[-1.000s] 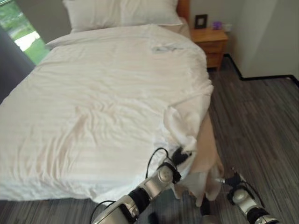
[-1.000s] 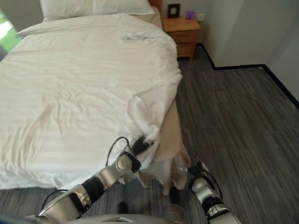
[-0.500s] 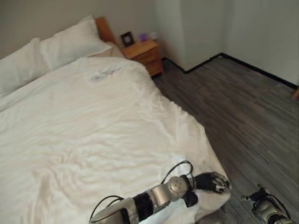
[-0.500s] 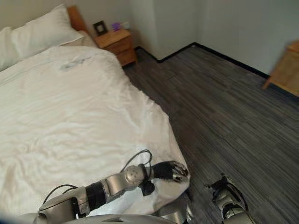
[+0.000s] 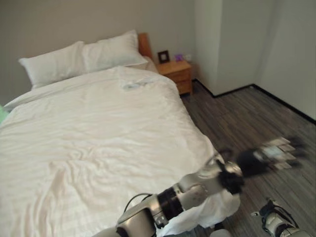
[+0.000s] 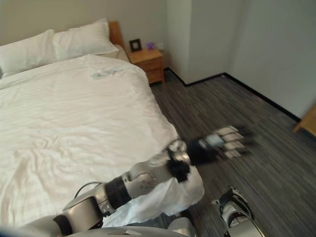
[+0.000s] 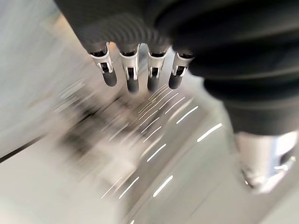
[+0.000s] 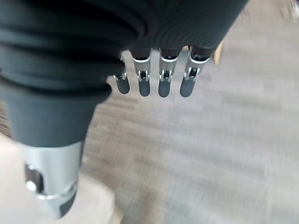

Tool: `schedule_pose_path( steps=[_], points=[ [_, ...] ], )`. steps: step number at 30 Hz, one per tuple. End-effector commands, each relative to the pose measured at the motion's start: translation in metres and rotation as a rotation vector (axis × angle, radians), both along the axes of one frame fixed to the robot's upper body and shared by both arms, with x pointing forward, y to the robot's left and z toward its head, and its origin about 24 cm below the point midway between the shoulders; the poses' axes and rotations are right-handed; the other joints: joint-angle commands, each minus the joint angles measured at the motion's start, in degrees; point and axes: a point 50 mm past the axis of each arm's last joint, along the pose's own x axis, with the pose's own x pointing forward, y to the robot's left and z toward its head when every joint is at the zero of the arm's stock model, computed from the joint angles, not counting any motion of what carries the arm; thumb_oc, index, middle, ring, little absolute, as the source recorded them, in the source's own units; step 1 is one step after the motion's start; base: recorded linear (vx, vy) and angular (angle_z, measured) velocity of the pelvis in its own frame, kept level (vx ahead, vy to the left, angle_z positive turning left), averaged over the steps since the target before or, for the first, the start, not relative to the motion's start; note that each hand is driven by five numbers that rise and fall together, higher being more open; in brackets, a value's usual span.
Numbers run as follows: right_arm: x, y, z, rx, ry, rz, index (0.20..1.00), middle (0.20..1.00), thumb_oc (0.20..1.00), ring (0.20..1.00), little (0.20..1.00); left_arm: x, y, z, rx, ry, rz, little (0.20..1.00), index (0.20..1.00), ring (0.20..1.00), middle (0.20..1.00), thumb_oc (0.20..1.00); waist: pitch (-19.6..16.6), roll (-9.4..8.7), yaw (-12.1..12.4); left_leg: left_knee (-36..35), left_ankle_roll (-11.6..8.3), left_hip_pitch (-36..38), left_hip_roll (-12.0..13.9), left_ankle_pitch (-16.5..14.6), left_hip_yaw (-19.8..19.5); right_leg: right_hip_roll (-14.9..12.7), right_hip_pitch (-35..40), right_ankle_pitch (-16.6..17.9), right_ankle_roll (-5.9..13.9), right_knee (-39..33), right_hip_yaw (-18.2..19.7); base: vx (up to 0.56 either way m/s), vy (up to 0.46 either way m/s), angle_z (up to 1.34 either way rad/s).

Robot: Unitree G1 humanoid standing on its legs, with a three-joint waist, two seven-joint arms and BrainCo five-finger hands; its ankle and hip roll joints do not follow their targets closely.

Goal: Making the bed.

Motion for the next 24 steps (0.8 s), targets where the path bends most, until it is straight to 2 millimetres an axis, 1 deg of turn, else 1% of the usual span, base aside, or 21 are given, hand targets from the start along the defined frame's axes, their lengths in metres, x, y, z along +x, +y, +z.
schedule_pose_path(
  steps=[1, 2, 3, 4, 6, 7, 8, 9, 11, 12, 13, 14, 15, 16, 17, 18, 19, 20, 21, 22, 24],
  points=[
    [0.043, -0.038, 0.045, -0.201, -0.124, 0.077, 1.0, 1.0, 1.0, 1.0, 1.0, 0.012, 0.019, 0.042, -0.025, -0.329, 0.157, 1.0, 1.0, 1.0, 1.0, 1.0, -0.2, 1.4, 3.1, 0.8, 0.68, -2.8, 2.7, 0.0, -6.6, -0.8, 0.1, -3.6, -1.05, 2.4, -2.4, -0.03, 0.009, 0.69],
    [0.061, -0.04, 0.059, -0.218, -0.19, 0.098, 1.0, 1.0, 1.0, 1.0, 1.0, 0.019, 0.029, 0.048, 0.036, -0.445, 0.231, 1.0, 1.0, 1.0, 1.0, 1.0, -0.3, 0.71, 4.2, 0.8, 0.65, -3.3, 2.6, 0.3, -7.2, -1.0, 0.2, -3.4, -1.08, 2.2, -3.0, 0.0, 0.012, 0.61],
    [0.092, -0.037, 0.082, -0.241, -0.286, 0.129, 1.0, 1.0, 1.0, 1.0, 1.0, 0.003, 0.013, 0.054, 0.062, -0.536, 0.229, 1.0, 1.0, 1.0, 1.0, 1.0, -0.3, 0.27, 5.3, 0.8, 0.75, -3.6, 2.5, 0.4, -7.6, -1.1, 0.4, -3.3, -1.22, 2.1, -3.4, -0.01, 0.002, 0.61],
    [0.113, -0.018, 0.086, -0.219, -0.347, 0.162, 0.206, 0.206, 0.206, 0.206, 0.206, 0.007, 0.008, 0.059, 0.104, -0.598, 0.263, 1.0, 1.0, 1.0, 1.0, 1.0, -0.3, -0.37, 5.9, 0.8, 0.7, -4.0, 2.6, 0.5, -8.0, -1.0, 0.3, -3.5, -1.29, 2.2, -3.8, 0.0, -0.005, 0.56],
    [0.148, -0.002, 0.115, -0.239, -0.508, 0.214, 0.2, 0.2, 0.2, 0.2, 0.2, 0.03, 0.018, 0.061, 0.183, -0.645, 0.424, 1.0, 1.0, 1.0, 1.0, 1.0, -0.1, -1.08, 7.4, 0.8, 0.65, -4.5, 2.6, 0.7, -9.3, -1.1, 0.8, -3.7, -1.25, 2.0, -5.1, 0.01, 0.001, 0.24],
    [0.148, -0.002, 0.115, -0.239, -0.508, 0.214, 0.2, 0.2, 0.2, 0.2, 0.2, 0.03, 0.018, 0.061, 0.183, -0.645, 0.424, 1.0, 1.0, 1.0, 1.0, 1.0, -0.1, -1.08, 7.4, 0.8, 0.65, -4.5, 2.6, 0.7, -9.3, -1.1, 0.8, -3.7, -1.25, 2.0, -5.1, 0.0, 0.038, 0.22],
    [0.169, 0.01, 0.139, -0.241, -0.634, 0.267, 0.2, 0.2, 0.2, 0.2, 0.2, 0.052, 0.068, 0.055, 0.255, -0.609, 0.636, 1.0, 1.0, 1.0, 1.0, 1.0, 0.2, -1.76, 9.8, 0.8, 0.53, -5.8, 2.5, 1.3, -10.8, -1.5, 1.7, -3.6, -1.32, 1.5, -7.6, -0.01, 0.031, 0.16],
    [0.17, 0.011, 0.139, -0.24, -0.635, 0.267, 0.2, 0.2, 0.2, 0.2, 0.2, 0.052, 0.069, 0.055, 0.256, -0.61, 0.637, 1.0, 1.0, 1.0, 1.0, 1.0, 0.1, -1.82, 9.7, 0.8, 0.54, -6.0, 2.4, 1.5, -10.8, -1.5, 1.5, -3.5, -1.34, 1.4, -7.7, -0.01, 0.033, 0.22],
    [0.183, 0.02, 0.154, -0.203, -0.718, 0.287, 0.2, 0.2, 0.2, 0.2, 0.2, 0.056, 0.096, 0.043, 0.294, -0.563, 0.728, 1.0, 1.0, 1.0, 1.0, 1.0, -0.3, -2.39, 11.4, 0.8, 0.45, -7.0, 2.2, 2.1, -11.3, -1.9, 1.5, -3.0, -1.42, 1.3, -9.2, -0.02, 0.022, 0.47],
    [0.141, -0.052, 0.19, -0.228, -0.774, 0.258, 0.2, 0.2, 0.2, 0.2, 0.2, 0.061, 0.149, 0.025, 0.383, -0.49, 0.903, 1.0, 1.0, 1.0, 1.0, 1.0, -0.3, -2.76, 10.5, 0.8, 0.19, -6.7, 2.3, 2.1, -11.1, -1.8, 1.8, -2.8, -1.12, 1.3, -9.7, 0.01, 0.027, 0.48],
    [0.14, -0.052, 0.19, -0.227, -0.773, 0.257, 0.2, 0.2, 0.2, 0.2, 0.2, 0.061, 0.149, 0.024, 0.384, -0.489, 0.902, 1.0, 1.0, 1.0, 1.0, 1.0, -0.5, -2.76, 10.6, 0.8, 0.15, -6.7, 2.3, 1.7, -11.1, -1.8, 1.8, -3.0, -1.03, 1.2, -9.7, 0.04, 0.019, 0.44],
    [0.15, -0.03, 0.219, -0.118, -1.019, 0.288, 0.2, 0.2, 0.2, 0.2, 0.2, 0.05, 0.174, 0.005, 0.439, -0.432, 0.934, 1.0, 1.0, 1.0, 1.0, 1.0, -0.2, -3.02, 11.2, 0.8, 0.01, -7.0, 2.4, 1.6, -11.3, -1.8, 2.1, -3.1, -1.04, 1.1, -10.8, 0.02, 0.024, 0.54],
    [0.135, -0.026, 0.209, -0.007, -1.066, 0.279, 0.2, 0.2, 0.2, 0.2, 0.2, 0.042, 0.194, -0.006, 0.489, -0.403, 0.995, 1.0, 1.0, 1.0, 1.0, 1.0, -0.2, -3.14, 11.3, 0.8, 0.06, -7.4, 2.3, 1.7, -11.6, -1.9, 2.0, -3.1, -1.03, 1.1, -11.1, 0.0, 0.031, 0.33],
    [0.096, -0.025, 0.195, 0.151, -1.089, 0.251, 0.2, 0.2, 0.2, 0.2, 0.2, 0.029, 0.227, -0.018, 0.567, -0.359, 1.099, 1.0, 1.0, 1.0, 1.0, 1.0, -0.2, -3.28, 11.0, 0.8, 0.13, -7.5, 2.3, 1.6, -11.7, -1.9, 2.1, -3.2, -0.96, 1.2, -11.4, -0.02, 0.047, 0.27],
    [0.07, -0.024, 0.178, 0.29, -1.108, 0.159, 0.2, 0.2, 0.2, 0.2, 0.2, 0.01, 0.261, -0.037, 0.65, -0.275, 1.194, 1.0, 1.0, 1.0, 1.0, 1.0, -0.4, -3.43, 11.2, 0.8, 0.27, -8.4, 2.1, 2.1, -11.9, -2.1, 1.3, -2.9, -1.08, 1.2, -11.7, -0.01, 0.056, -0.04],
    [0.087, 0.004, 0.151, 0.57, -1.16, 0.078, 0.2, 0.2, 0.2, 0.2, 0.2, 0.007, 0.262, -0.05, 0.655, -0.21, 1.213, 1.0, 1.0, 1.0, 1.0, 1.0, -0.2, -3.1, 12.0, 0.8, 0.47, -8.7, 1.9, 2.2, -12.1, -2.2, 1.3, -3.0, -1.18, 1.2, -12.2, -0.01, 0.058, 0.06],
    [0.099, 0.029, 0.155, 0.655, -1.24, 0.114, 0.2, 0.2, 0.2, 0.2, 0.2, -0.001, 0.277, -0.059, 0.711, -0.163, 1.261, 1.0, 1.0, 1.0, 1.0, 1.0, 0.0, -2.9, 12.9, 0.8, 0.37, -8.8, 1.9, 2.1, -12.6, -2.2, 1.6, -3.2, -1.29, 1.2, -12.6, 0.0, 0.038, -0.19],
    [0.083, 0.026, 0.132, 0.732, -1.158, -0.021, 0.2, 0.2, 0.2, 0.2, 0.2, -0.012, 0.29, -0.068, 0.73, -0.1, 1.311, 1.0, 1.0, 1.0, 1.0, 1.0, 0.1, -3.2, 13.3, 0.8, 0.34, -9.4, 1.6, 2.5, -13.1, -2.4, 1.5, -3.2, -1.41, 1.2, -13.0, 0.02, 0.013, -0.14],
    [0.089, 0.031, 0.136, 0.615, -1.141, 0.048, 0.2, 0.2, 0.2, 0.2, 0.2, -0.014, 0.295, -0.071, 0.735, -0.068, 1.335, 1.0, 1.0, 1.0, 1.0, 1.0, 0.2, -3.13, 14.2, 0.8, 0.25, -9.3, 1.7, 2.2, -13.4, -2.4, 1.8, -3.5, -1.43, 1.2, -13.5, 0.0, 0.014, 0.15],
    [0.098, 0.049, 0.149, 0.637, -1.203, 0.112, 0.2, 0.2, 0.2, 0.2, 0.2, -0.022, 0.301, -0.081, 0.772, -0.012, 1.375, 1.0, 1.0, 1.0, 1.0, 1.0, 0.3, -3.18, 14.9, 0.8, 0.14, -9.9, 1.5, 2.6, -13.9, -2.6, 1.8, -3.4, -1.56, 1.0, -14.2, 0.01, 0.018, 0.36],
    [0.103, 0.071, 0.141, 0.764, -1.209, 0.058, 0.2, 0.2, 0.2, 0.2, 0.2, -0.031, 0.306, -0.091, 0.819, 0.041, 1.41, 1.0, 1.0, 1.0, 1.0, 1.0, 0.4, -3.09, 16.3, 0.8, -0.11, -10.8, 1.2, 3.0, -15.2, -3.0, 2.2, -3.6, -1.71, 0.9, -15.8, -0.01, 0.017, 0.42]
  ],
)
